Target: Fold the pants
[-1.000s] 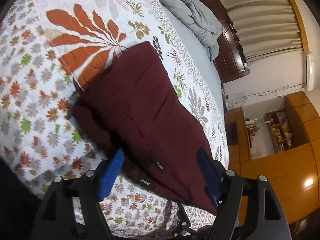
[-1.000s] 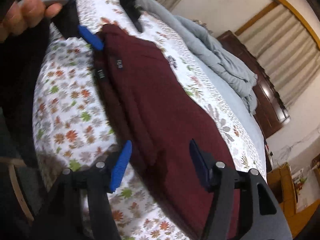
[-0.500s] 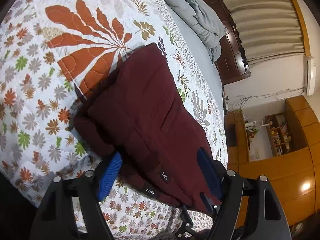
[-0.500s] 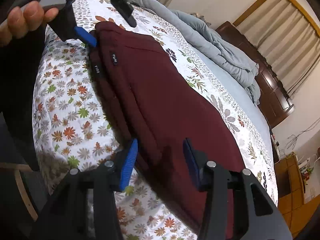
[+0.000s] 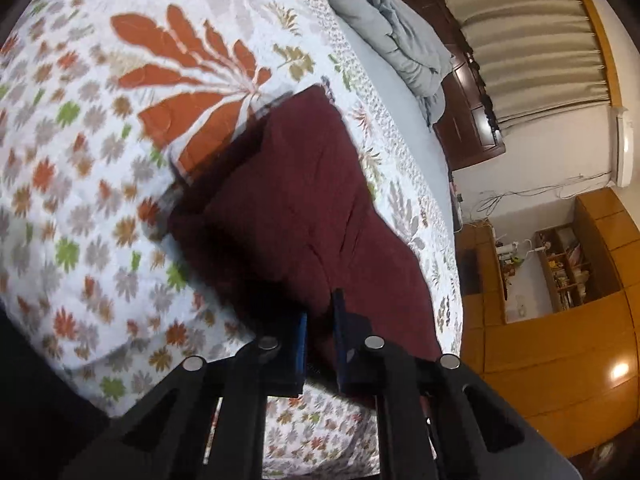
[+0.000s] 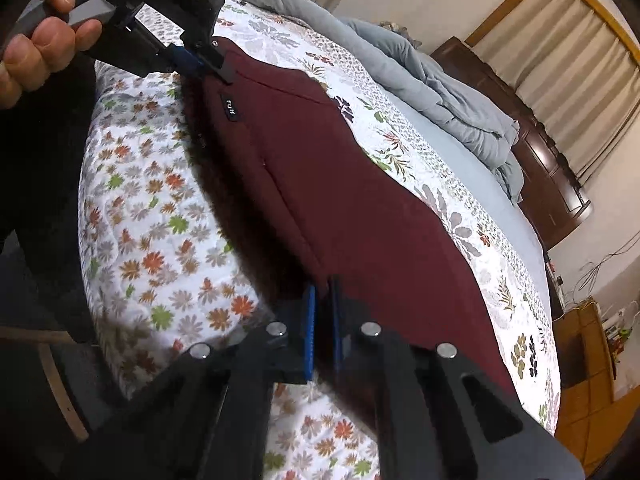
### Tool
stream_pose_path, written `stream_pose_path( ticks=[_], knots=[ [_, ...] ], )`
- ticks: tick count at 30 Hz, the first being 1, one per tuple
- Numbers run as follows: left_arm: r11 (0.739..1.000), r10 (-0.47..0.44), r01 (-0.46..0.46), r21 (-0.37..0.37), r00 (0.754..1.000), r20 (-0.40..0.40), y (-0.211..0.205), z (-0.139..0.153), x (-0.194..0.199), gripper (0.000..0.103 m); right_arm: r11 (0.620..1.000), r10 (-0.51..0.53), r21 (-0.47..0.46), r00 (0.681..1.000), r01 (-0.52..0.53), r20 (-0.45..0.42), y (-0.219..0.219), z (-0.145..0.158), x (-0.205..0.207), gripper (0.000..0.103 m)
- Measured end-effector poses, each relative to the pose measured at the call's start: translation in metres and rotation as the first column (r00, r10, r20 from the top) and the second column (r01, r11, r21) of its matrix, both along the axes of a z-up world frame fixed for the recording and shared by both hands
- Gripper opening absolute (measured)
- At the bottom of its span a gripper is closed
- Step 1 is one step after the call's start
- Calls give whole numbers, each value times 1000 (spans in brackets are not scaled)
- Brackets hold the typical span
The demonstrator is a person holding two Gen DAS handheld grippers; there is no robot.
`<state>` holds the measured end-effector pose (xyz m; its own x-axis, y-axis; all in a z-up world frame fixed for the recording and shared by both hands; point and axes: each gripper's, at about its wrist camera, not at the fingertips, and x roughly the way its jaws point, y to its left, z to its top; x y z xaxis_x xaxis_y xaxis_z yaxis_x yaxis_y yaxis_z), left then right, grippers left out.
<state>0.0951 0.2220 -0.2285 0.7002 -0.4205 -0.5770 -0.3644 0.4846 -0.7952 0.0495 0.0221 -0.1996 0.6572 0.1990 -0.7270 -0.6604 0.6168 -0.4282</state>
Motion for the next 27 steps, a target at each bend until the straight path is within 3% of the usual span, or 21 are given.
stream_pose_path(
  ticks=[5,7,9,10,12,15,17,18,20,24,27],
  knots=[
    [999,26,-27,-21,999,-22,6,-15,4,15,999,9,-45,1000,-8,21,8,-19,-3,12],
    [999,43,-43,8,999,-13,9,-4,-1,32,1000,3,-5,1000,-3,23,0,-4,-9,21],
    [998,50,-51,30,999,10,10,10,-10,58,999,-38,22,998,37,43,-22,13,-19,22],
    [995,66,-67,70,998,10,8,20,-17,62,998,-63,23,997,62,53,-34,19,-24,24],
    [993,61,-64,104,997,38,-1,34,-26,64,989,-150,2,986,150,69,-76,28,-34,31],
    [992,-64,57,116,996,66,-38,48,-12,67,966,-248,-66,968,251,45,-123,29,-39,35],
    [982,-150,138,129,984,93,-66,54,7,69,946,-299,-109,951,307,79,-150,34,-38,41],
    [978,-179,166,128,979,99,-79,55,18,76,929,-347,-114,936,352,60,-164,36,-32,41],
    [960,-265,251,124,958,110,-108,56,46,77,897,-433,-84,901,433,25,-188,39,-23,41],
    [925,-367,355,132,927,75,-152,44,85,77,821,-567,-96,824,563,-12,-237,19,-14,48],
    [901,-403,401,162,915,-21,-165,23,99,77,806,-586,-136,809,576,-49,-263,4,-27,44]
  ],
)
